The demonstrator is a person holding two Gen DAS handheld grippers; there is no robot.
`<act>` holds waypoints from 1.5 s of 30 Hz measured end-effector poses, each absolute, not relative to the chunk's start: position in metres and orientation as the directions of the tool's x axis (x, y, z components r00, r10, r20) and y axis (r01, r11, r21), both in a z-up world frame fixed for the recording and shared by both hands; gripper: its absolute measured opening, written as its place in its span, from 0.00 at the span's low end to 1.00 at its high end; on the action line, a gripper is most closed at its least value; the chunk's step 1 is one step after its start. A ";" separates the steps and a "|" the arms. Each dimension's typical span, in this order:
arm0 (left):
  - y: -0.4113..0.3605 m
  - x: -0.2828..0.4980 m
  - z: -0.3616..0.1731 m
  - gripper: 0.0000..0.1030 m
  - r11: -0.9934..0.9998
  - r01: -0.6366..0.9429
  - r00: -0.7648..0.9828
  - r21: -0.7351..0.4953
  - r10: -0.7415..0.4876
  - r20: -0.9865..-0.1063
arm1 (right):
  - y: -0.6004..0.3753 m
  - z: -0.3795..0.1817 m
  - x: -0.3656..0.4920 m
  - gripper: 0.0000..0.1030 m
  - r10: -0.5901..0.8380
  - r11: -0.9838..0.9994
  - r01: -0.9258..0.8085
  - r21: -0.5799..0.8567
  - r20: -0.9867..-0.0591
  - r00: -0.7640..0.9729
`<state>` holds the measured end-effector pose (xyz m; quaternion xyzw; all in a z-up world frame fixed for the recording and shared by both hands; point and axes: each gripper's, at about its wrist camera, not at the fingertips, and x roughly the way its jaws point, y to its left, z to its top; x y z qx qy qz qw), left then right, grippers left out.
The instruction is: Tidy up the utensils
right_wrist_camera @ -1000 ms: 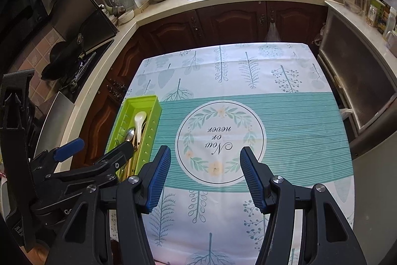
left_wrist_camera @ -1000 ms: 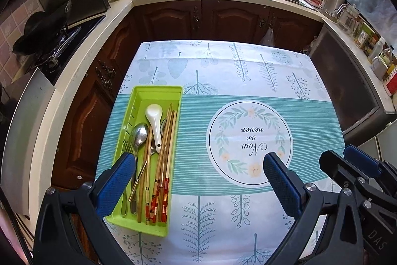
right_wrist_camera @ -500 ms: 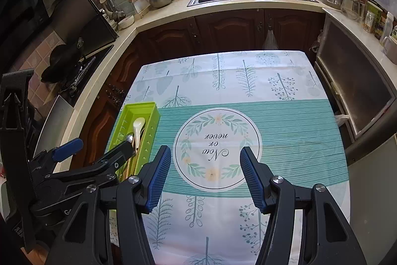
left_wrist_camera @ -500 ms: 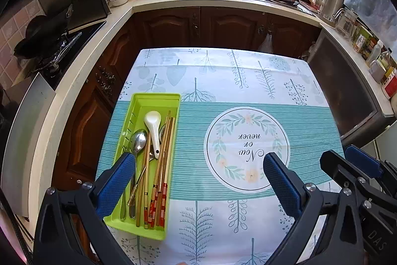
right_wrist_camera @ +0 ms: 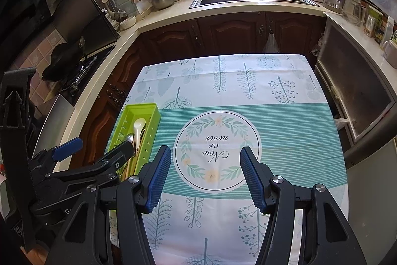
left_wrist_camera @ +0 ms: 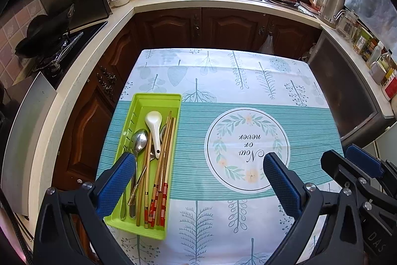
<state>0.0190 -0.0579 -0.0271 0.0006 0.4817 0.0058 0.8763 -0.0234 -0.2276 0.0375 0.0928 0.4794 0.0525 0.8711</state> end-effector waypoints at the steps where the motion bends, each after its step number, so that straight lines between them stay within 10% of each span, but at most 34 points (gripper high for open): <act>1: -0.058 0.019 -0.027 0.99 1.000 -0.010 0.536 0.007 0.011 -0.844 | -0.228 0.037 -0.023 0.57 0.181 0.977 -0.003 0.212 -0.825 0.535; 45: -0.065 0.018 -0.027 0.99 1.000 -0.005 0.536 0.007 0.009 -0.844 | -0.233 0.038 -0.025 0.57 0.180 0.976 0.004 0.216 -0.826 0.534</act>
